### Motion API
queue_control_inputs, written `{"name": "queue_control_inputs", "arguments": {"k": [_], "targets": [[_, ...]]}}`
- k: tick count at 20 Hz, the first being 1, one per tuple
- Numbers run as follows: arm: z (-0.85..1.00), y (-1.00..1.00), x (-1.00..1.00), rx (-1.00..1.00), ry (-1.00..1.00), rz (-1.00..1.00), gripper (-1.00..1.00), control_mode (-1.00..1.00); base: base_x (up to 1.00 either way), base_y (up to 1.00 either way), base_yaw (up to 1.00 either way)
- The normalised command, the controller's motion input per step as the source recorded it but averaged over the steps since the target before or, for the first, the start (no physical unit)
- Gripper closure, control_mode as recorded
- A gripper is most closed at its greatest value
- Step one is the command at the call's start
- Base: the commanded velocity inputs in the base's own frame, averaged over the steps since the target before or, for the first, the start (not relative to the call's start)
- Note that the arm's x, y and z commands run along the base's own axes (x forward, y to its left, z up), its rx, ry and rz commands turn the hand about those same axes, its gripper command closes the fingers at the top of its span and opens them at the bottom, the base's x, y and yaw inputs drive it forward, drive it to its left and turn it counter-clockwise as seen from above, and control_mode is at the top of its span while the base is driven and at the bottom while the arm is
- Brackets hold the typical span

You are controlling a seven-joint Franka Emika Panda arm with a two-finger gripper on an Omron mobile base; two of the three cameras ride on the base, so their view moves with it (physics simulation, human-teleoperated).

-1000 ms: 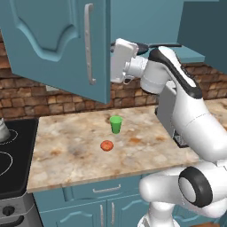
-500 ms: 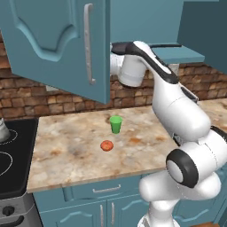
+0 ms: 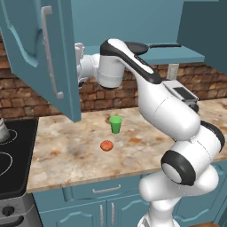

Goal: Pick the pan from the cabinet and place it on the stove. Then turn on the stove burner for the pan.

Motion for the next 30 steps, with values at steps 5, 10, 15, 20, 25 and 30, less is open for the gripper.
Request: {"name": "queue_control_inputs", "arguments": {"k": [5, 10, 15, 20, 25, 30], "targets": [[0.00, 0.97, -0.64, -0.08, -0.09, 0.05, -1.00, -1.00, 0.00, 0.00, 0.00], [-0.01, 1.00, -0.09, -0.10, -0.02, 0.00, -1.00, -1.00, 0.00, 0.00, 0.00], [-0.08, 0.93, -0.01, -0.11, -0.02, -0.04, -1.00, -1.00, 0.00, 0.00, 0.00], [-0.06, 0.00, -0.07, -0.03, 0.00, 0.02, -1.00, -1.00, 0.00, 0.00, 0.00], [0.03, -0.42, -0.19, 0.00, -0.06, -0.12, -1.00, -1.00, 0.00, 0.00, 0.00], [0.02, -0.70, -0.06, 0.00, -0.03, -0.30, -1.00, -1.00, 0.00, 0.00, 0.00]]}}
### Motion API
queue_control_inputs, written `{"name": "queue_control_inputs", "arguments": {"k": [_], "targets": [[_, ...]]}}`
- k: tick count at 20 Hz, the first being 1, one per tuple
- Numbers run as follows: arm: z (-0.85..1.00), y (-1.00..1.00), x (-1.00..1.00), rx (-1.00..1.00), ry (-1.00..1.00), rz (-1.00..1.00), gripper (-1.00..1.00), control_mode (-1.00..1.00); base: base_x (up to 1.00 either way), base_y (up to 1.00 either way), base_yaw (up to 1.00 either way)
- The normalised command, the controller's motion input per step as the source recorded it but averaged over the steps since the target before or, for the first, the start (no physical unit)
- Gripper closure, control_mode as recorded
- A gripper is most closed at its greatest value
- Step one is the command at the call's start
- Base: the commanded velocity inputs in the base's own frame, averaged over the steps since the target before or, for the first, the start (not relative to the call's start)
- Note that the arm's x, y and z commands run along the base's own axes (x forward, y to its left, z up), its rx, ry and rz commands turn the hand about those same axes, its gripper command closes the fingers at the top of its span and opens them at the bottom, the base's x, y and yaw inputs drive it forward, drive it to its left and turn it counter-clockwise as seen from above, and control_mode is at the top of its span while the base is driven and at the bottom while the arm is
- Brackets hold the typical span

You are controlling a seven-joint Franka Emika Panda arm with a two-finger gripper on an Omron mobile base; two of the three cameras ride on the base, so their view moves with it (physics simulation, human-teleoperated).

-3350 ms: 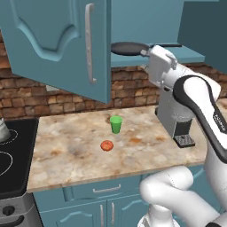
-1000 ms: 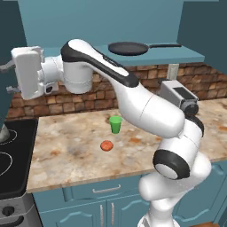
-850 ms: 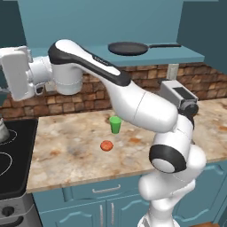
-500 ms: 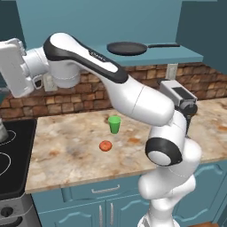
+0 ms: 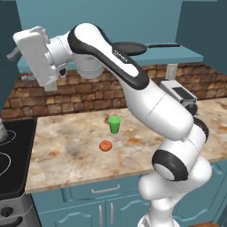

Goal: Pick the pan from the cabinet and place it on the stove. Then turn on the stove burner for the pan.

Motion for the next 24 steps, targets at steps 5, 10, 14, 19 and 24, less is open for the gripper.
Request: {"name": "queue_control_inputs", "arguments": {"k": [5, 10, 14, 19, 24], "targets": [[0.00, -0.78, 0.00, 0.00, -0.01, -0.35, -1.00, -1.00, 0.00, 0.00, 0.00], [0.00, -0.82, 0.00, 0.00, 0.00, -0.42, -1.00, -1.00, 0.00, 0.00, 0.00], [0.00, -0.77, 0.01, 0.00, 0.00, -0.49, -1.00, -1.00, 0.00, 0.00, 0.00], [0.00, -0.64, 0.11, -0.03, 0.05, -0.55, -1.00, -1.00, 0.00, 0.00, 0.00], [0.01, -0.56, 0.22, -0.07, 0.11, -0.57, -1.00, -1.00, 0.00, 0.00, 0.00]]}}
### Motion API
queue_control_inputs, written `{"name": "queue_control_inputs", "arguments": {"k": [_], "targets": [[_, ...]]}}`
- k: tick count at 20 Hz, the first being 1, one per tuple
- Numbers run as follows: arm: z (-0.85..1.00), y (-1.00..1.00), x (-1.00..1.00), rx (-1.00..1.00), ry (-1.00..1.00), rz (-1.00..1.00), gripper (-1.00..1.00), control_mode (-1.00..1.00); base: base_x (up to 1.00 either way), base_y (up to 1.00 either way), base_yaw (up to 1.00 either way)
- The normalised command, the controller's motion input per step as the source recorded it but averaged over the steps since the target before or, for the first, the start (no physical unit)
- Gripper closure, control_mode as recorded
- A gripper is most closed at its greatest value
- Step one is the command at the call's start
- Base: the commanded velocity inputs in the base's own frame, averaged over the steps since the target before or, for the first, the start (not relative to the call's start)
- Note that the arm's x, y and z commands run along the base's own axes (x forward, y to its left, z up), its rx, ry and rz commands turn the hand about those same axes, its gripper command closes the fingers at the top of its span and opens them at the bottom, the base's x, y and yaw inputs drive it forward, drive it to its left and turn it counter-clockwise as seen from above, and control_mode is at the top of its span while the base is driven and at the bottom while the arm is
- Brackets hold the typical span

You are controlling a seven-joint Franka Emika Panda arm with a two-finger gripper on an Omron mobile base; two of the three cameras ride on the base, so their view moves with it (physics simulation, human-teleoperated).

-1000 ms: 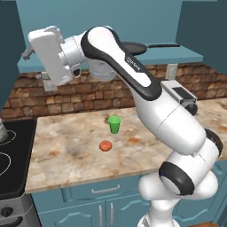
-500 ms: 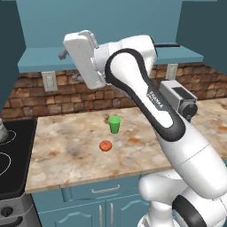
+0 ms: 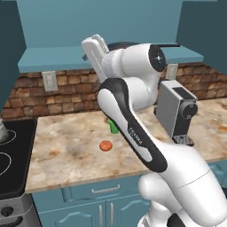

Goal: Pick the pan from the cabinet and place it on the stove. Then turn on the stove burner for the pan.

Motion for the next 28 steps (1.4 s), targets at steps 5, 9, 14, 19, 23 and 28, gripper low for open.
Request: {"name": "queue_control_inputs", "arguments": {"k": [5, 9, 14, 19, 23, 28], "targets": [[0.14, -0.69, 0.25, -0.10, 0.17, -0.50, -1.00, -1.00, 0.00, 0.00, 0.00], [0.17, -0.83, 0.22, -0.13, 0.15, -0.40, -1.00, -1.00, 0.00, 0.00, 0.00], [0.08, -0.86, 0.14, -0.14, 0.13, -0.32, -1.00, -1.00, 0.00, 0.00, 0.00], [0.00, -0.85, 0.00, -0.20, 0.06, -0.25, -1.00, -1.00, 0.00, 0.00, 0.00], [0.00, -0.84, 0.00, -0.18, 0.01, -0.22, -1.00, -1.00, 0.00, 0.00, 0.00], [-0.02, -0.69, 0.07, -0.13, 0.00, -0.11, -1.00, -1.00, 0.00, 0.00, 0.00]]}}
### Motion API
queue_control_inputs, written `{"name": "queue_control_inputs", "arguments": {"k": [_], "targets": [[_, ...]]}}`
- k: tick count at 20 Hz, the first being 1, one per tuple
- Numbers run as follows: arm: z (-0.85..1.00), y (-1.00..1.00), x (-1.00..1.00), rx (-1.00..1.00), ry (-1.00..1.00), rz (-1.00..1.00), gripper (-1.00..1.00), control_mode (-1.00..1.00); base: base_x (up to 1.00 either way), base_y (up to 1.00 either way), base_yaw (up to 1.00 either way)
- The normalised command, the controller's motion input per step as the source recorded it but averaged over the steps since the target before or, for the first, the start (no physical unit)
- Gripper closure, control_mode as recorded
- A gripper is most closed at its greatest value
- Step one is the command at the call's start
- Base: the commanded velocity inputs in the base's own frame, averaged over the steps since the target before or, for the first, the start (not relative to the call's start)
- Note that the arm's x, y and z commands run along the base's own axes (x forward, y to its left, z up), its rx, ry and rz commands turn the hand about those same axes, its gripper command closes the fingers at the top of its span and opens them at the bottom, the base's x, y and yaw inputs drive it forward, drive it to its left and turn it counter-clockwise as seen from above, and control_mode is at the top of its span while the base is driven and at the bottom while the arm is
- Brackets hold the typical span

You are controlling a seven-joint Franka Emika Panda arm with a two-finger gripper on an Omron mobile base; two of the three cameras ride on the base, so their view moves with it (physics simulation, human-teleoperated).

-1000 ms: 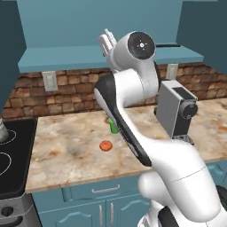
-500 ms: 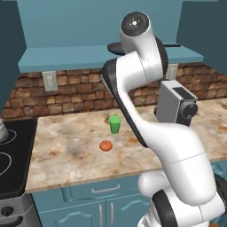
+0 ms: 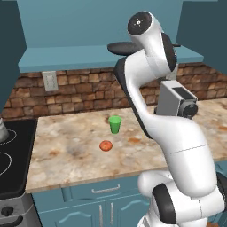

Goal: Pick the pan from the cabinet and place it on the stove. Then turn on the stove burner for the pan.

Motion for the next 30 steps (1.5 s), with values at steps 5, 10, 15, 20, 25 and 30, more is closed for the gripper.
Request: {"name": "queue_control_inputs", "arguments": {"k": [5, 10, 15, 20, 25, 30], "targets": [[-0.11, -0.39, 0.27, -0.06, 0.00, -0.02, -1.00, -1.00, 0.00, 0.00, 0.00], [-0.17, -0.25, 0.28, -0.07, 0.00, 0.00, -1.00, -1.00, 0.00, 0.00, 0.00], [-0.03, -0.12, 0.26, -0.11, 0.00, 0.00, -1.00, -1.00, 0.00, 0.00, 0.00], [0.00, -0.04, 0.24, -0.02, 0.00, 0.00, -1.00, -1.00, 0.00, 0.00, 0.00], [0.00, 0.00, 0.11, 0.00, 0.01, 0.00, -1.00, -1.00, 0.00, 0.00, 0.00], [0.00, -0.02, 0.11, 0.00, 0.01, 0.00, -1.00, -1.00, 0.00, 0.00, 0.00]]}}
